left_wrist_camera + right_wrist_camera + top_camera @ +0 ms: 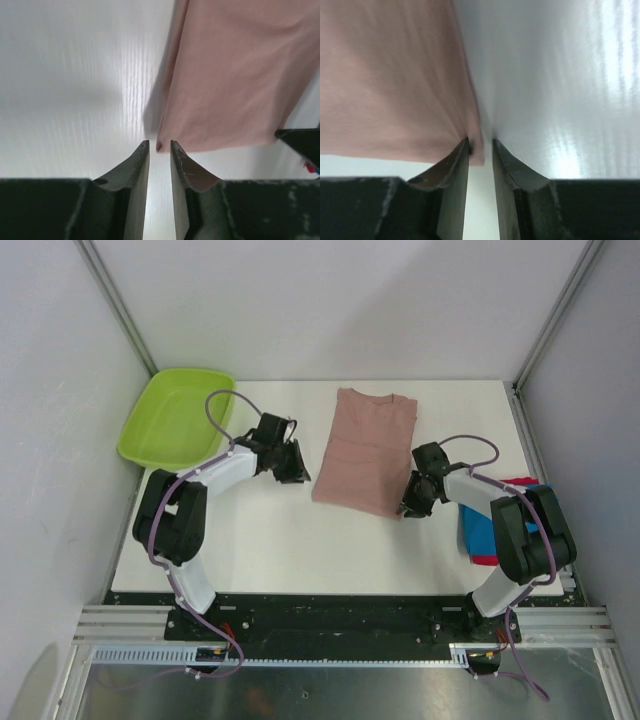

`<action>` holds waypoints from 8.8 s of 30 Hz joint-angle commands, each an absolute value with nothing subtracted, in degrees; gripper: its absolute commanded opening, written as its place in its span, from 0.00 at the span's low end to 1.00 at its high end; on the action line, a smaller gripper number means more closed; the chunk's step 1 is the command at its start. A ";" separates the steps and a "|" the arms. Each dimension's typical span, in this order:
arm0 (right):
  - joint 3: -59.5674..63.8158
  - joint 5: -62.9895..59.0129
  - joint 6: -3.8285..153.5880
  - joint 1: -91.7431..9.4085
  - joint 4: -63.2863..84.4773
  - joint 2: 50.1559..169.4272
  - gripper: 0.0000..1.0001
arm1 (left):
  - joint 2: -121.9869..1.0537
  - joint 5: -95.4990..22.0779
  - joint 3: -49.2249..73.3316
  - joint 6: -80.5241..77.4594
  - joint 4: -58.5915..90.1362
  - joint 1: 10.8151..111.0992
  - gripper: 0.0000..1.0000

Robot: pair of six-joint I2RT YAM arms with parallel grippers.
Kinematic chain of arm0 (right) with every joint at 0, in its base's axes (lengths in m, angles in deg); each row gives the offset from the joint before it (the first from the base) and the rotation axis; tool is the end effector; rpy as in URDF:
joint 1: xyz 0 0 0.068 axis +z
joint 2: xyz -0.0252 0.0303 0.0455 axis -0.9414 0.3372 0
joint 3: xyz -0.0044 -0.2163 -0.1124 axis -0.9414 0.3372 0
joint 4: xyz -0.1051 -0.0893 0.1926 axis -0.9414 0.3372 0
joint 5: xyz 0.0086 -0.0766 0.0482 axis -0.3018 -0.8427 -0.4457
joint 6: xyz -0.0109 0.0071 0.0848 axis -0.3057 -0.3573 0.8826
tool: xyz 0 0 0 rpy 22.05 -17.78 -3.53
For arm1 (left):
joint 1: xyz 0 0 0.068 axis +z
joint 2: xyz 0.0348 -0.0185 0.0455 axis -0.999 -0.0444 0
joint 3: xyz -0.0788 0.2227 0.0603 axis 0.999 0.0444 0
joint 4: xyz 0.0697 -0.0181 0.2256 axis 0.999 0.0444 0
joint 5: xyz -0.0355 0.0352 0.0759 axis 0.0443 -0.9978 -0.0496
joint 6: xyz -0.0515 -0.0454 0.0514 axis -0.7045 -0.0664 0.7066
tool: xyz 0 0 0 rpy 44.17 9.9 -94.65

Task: Fold and stack the t-shirts
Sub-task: Fold the folded rectangular tshirt in 1/3 of the way, then grab one side of the 2/3 rectangular tshirt with both arms, then fold the long partially folded tshirt into a neat square

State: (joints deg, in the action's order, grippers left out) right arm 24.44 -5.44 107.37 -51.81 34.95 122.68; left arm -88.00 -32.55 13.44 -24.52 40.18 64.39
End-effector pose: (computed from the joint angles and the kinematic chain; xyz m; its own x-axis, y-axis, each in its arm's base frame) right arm 0.2854 0.1013 0.1139 -0.8868 0.3697 -0.2774 0.2803 0.9074 0.3132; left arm 0.3389 -0.1620 0.1557 -0.8989 -0.2194 -0.3793 -0.0149 0.8805 -0.4739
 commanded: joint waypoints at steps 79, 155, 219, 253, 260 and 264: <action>30.74 -20.71 108.72 -45.93 40.16 115.87 0.00 | -80.11 -28.23 30.60 -29.15 30.51 58.49 0.39; 38.67 -14.58 107.17 -43.37 50.02 90.41 0.00 | -64.34 -43.70 42.42 -37.85 33.38 46.61 0.00; -33.40 -15.14 100.74 -62.73 38.26 154.17 0.57 | -116.22 -43.14 -32.18 -29.53 39.05 67.72 0.45; -44.37 -10.38 99.21 -61.45 41.18 169.42 0.20 | -126.60 -37.21 -32.49 -32.46 31.66 66.84 0.13; -44.78 -10.46 98.22 -61.68 42.94 166.48 0.29 | -124.66 -38.47 -30.17 -33.13 31.70 68.14 0.15; -46.80 -10.35 97.24 -62.16 46.41 164.11 0.37 | -123.29 -36.71 -30.74 -32.34 31.70 69.25 0.22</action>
